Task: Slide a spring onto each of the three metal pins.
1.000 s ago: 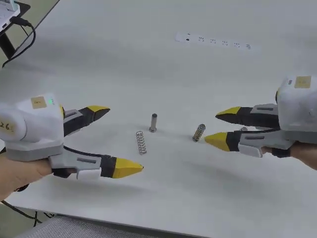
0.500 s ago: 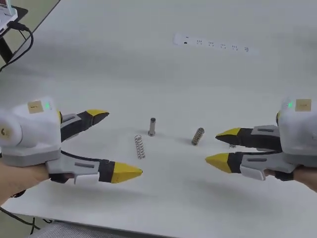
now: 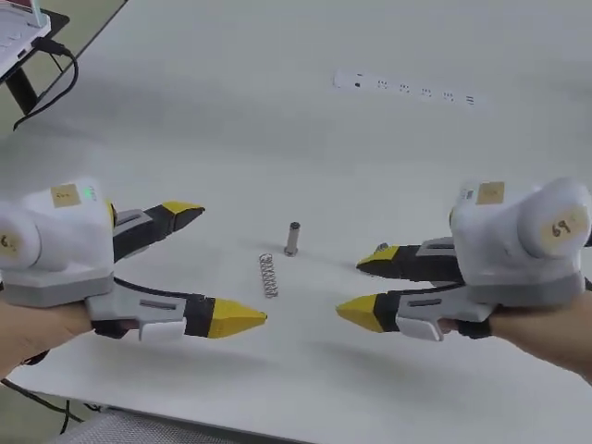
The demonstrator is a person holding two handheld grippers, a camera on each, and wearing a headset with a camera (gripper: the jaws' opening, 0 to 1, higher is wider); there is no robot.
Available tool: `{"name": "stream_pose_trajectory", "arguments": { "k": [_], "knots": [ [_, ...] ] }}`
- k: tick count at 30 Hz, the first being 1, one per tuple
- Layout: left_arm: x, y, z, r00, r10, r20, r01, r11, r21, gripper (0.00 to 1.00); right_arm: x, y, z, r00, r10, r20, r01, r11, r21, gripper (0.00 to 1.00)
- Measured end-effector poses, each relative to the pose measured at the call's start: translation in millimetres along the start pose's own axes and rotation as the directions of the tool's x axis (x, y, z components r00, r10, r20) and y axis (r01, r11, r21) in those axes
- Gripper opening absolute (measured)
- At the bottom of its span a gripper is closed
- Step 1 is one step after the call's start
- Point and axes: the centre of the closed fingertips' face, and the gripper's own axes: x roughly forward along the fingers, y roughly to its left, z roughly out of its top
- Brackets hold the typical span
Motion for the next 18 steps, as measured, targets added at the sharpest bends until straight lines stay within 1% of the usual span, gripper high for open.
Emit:
{"name": "stream_pose_trajectory", "arguments": {
  "k": [5,8,10,12,16,18],
  "knots": [
    [-2.3,0.6,1.2,1.0,0.004,0.009,-0.004,1.0,-0.004,0.96,8.0,2.6,10.7,0.9999,0.013,0.011,-0.013,1.0,-0.008,0.32],
    [-3.9,1.0,1.1,0.9999,0.005,0.01,-0.005,1.0,-0.005,0.96,11.2,2.2,15.0,0.9996,0.015,0.022,-0.015,1.0,0.0,0.32],
    [-4.8,1.4,1.4,0.9999,0.006,0.013,-0.005,1.0,-0.006,0.96,14.9,2.5,16.7,0.9997,0.015,0.021,-0.015,1.0,0.004,0.32],
    [-6.0,1.0,1.8,0.9999,0.005,0.015,-0.005,1.0,-0.007,0.96,19.6,1.6,17.1,0.9999,0.012,0.009,-0.012,1.0,0.004,0.31],
    [-7.5,0.2,0.2,0.9999,0.003,0.01,-0.003,1.0,-0.007,0.96,29.4,4.5,18.6,0.9997,0.022,-0.013,-0.022,1.0,-0.008,0.31],
    [-9.0,0.4,0.2,0.9999,0.005,0.013,-0.005,1.0,-0.009,0.96,37.5,6.7,20.9,0.9991,0.03,-0.028,-0.03,1.0,0.002,0.32]
  ]
}}
